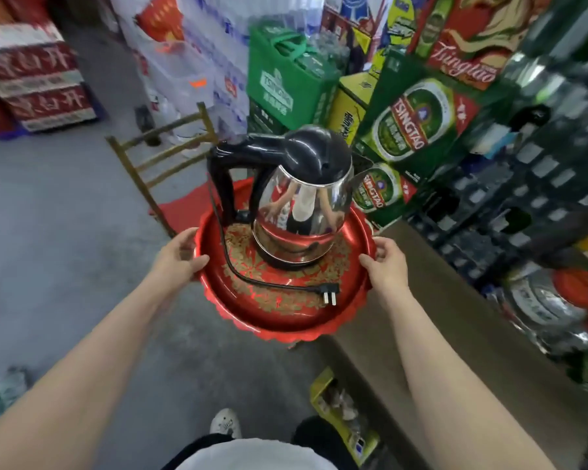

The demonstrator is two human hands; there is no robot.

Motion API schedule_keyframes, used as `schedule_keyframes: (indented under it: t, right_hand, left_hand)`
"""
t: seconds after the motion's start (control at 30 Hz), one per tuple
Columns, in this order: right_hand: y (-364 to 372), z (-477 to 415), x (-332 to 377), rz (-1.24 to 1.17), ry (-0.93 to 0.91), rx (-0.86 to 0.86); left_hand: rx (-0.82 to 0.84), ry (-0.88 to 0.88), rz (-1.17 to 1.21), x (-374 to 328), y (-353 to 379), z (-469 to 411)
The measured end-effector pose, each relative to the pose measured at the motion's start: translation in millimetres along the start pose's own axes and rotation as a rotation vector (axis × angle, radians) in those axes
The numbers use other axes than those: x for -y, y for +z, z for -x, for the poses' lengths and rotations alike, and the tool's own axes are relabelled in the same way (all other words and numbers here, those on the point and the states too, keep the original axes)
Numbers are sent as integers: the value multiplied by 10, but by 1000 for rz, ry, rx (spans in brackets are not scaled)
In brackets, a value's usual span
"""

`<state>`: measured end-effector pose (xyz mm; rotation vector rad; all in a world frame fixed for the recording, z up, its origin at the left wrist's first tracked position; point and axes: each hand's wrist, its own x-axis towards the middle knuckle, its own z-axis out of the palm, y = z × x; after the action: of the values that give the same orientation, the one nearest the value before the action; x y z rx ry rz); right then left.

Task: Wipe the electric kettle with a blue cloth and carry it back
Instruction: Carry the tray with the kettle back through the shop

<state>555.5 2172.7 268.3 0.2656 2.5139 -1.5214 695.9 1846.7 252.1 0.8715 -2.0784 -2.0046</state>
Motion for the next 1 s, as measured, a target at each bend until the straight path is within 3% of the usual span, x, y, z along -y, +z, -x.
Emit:
schedule_keyframes:
  t: [0.2, 0.67, 1.0]
  right_hand:
    - [1312, -418, 1000, 56, -124, 152]
    - [4444, -1916, 3044, 188, -441, 372]
    - [6888, -2410, 4253, 225, -520, 507]
  left_hand:
    - [-182, -18, 35, -178, -1160, -568]
    - [-602, -34, 221, -669, -3118, -2373]
    - [-729, -58, 224, -738, -4874, -3771]
